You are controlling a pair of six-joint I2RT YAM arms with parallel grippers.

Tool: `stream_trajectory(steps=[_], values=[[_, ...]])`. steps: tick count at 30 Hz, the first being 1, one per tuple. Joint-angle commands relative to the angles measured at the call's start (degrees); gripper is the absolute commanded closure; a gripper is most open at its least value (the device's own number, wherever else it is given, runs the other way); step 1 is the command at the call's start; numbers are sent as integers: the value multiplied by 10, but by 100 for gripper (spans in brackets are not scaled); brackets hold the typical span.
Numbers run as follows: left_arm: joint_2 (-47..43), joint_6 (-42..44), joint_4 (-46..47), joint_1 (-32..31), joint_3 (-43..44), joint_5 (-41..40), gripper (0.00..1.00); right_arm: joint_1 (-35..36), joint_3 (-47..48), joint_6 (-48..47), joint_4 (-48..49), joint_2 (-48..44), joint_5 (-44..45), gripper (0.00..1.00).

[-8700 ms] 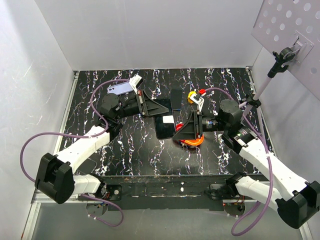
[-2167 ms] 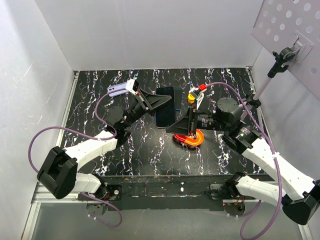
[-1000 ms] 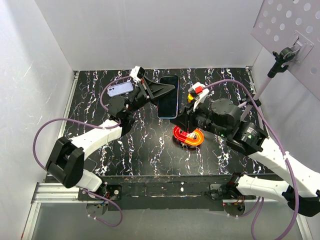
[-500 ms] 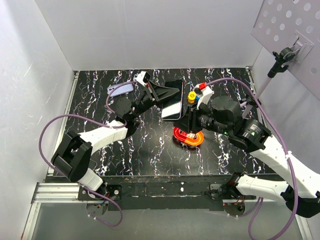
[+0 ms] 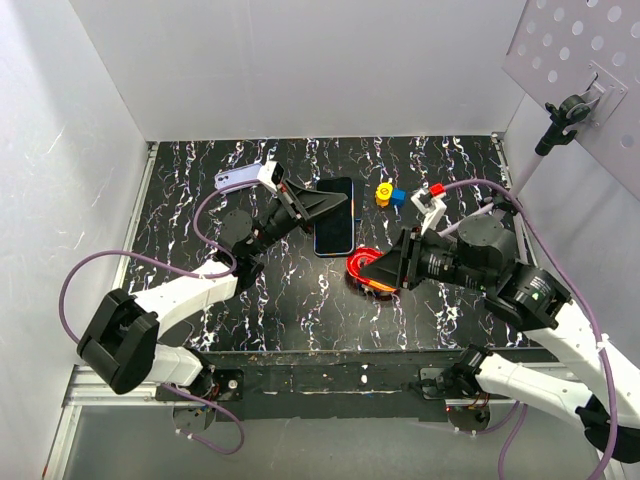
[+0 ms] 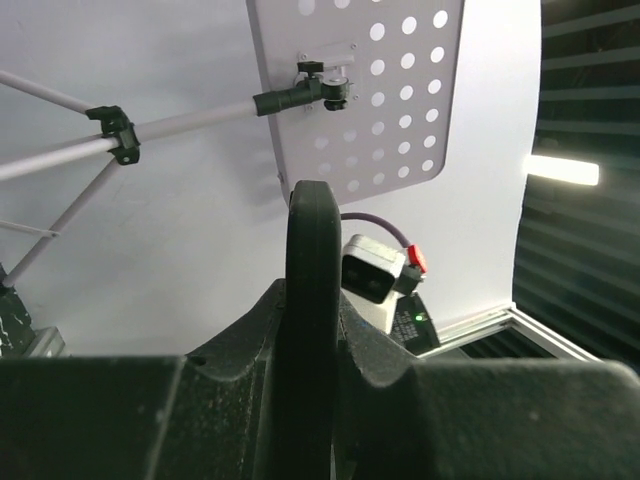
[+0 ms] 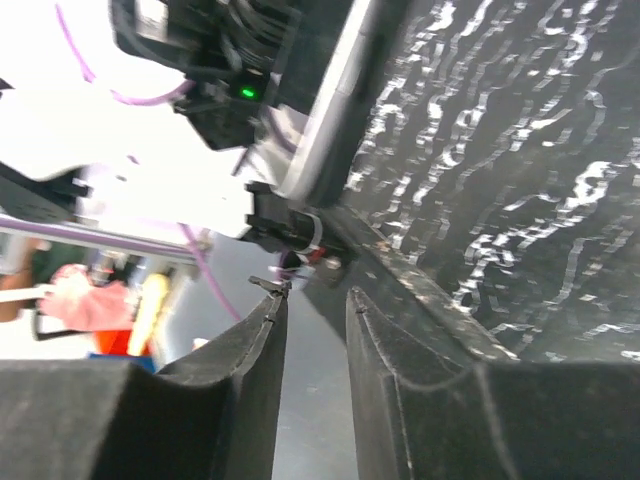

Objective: Take the phone out of the phone case
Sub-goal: Remove the phone case from the phone.

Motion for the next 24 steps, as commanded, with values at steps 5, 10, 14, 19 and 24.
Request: stream_trajectory(steps=[5,10,14,19,24], values=[[-37,23,-16,1,12,-15,100,-23,58,120,113,32,-59,66],[-39,19,-10,2,14,-13,100,-38,55,130,121,39,-61,62],[-40,18,-11,3,18,-13,100,-41,45,127,122,33,-57,56],[-32,5,5,3,18,-11,100,-48,27,133,139,39,-65,55],[-31,-3,17,2,16,-12,100,-52,22,133,143,50,-64,55]])
